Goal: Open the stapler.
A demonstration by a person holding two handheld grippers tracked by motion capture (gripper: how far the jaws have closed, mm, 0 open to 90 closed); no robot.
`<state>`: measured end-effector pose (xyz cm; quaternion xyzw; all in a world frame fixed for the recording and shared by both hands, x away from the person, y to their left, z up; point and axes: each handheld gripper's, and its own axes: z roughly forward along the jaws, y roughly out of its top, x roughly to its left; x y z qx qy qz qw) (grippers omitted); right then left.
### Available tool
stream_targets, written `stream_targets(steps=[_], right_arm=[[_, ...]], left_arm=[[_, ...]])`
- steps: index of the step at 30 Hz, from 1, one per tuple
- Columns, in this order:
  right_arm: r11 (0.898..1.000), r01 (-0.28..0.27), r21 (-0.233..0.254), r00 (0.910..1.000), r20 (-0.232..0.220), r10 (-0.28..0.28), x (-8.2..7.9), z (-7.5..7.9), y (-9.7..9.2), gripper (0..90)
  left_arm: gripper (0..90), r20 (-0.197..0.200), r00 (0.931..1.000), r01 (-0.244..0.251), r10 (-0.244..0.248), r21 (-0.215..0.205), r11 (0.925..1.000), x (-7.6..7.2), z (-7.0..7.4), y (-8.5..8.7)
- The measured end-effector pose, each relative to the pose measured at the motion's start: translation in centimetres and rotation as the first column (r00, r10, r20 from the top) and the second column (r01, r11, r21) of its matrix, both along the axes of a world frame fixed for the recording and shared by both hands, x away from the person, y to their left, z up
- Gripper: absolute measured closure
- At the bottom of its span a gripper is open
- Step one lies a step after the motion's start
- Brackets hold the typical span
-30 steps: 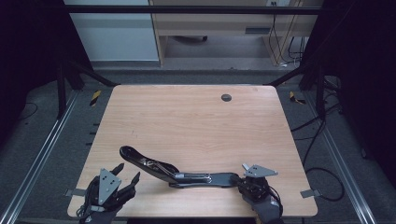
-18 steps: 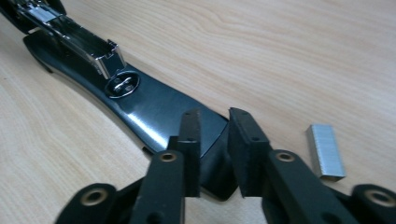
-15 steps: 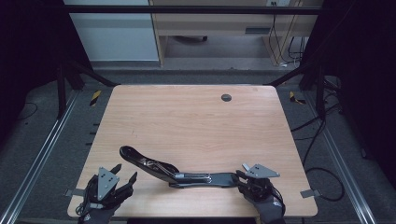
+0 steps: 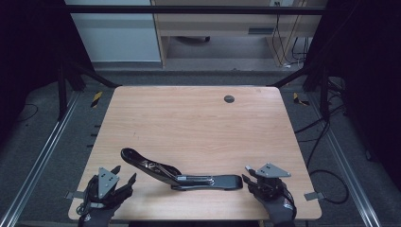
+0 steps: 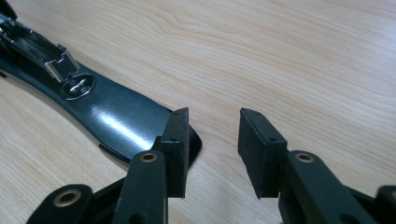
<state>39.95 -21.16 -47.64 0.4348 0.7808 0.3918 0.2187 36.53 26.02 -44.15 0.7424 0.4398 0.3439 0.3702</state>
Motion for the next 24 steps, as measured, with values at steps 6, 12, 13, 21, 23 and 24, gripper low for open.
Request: stream_targets(steps=[6, 12, 13, 21, 23, 24], right_arm=[[0.999, 0.051, 0.006, 0.9985, 0.017, -0.051, 0.0, 0.6, -1.7, 64.8], [0.994, 0.103, -0.029, 0.9937, 0.048, -0.102, 0.1, 1.4, -2.5, 61.9], [0.994, 0.108, -0.022, 0.9937, 0.032, -0.107, 0.1, 1.4, -2.6, 61.0], [0.993, 0.096, -0.073, 0.9954, 0.014, -0.095, 0.5, 2.0, -3.4, 72.0], [0.993, 0.098, -0.061, 0.9951, -0.008, -0.099, 0.7, 2.1, -3.5, 73.4], [0.993, 0.102, -0.059, 0.9944, -0.022, -0.103, 0.7, 2.2, -3.4, 72.2]], left_arm=[[39.3, -0.019, 0.9998, -0.003, 0.003, 0.002, 1.0000, 0.4, -0.4, 0.1], [39.3, -0.025, 0.9997, -0.005, 0.004, -0.002, 1.0000, 0.6, -0.6, 0.2], [39.3, -0.025, 0.9997, -0.005, 0.005, 0.001, 1.0000, 0.6, -0.6, 0.2], [39.4, -0.042, 0.9990, -0.010, 0.010, 0.005, 0.9999, 1.0, -1.0, 0.4], [39.4, -0.045, 0.9990, -0.009, 0.009, 0.007, 0.9999, 1.1, -1.1, 0.5], [39.4, -0.045, 0.9989, -0.008, 0.009, 0.008, 0.9999, 1.1, -1.1, 0.5]])
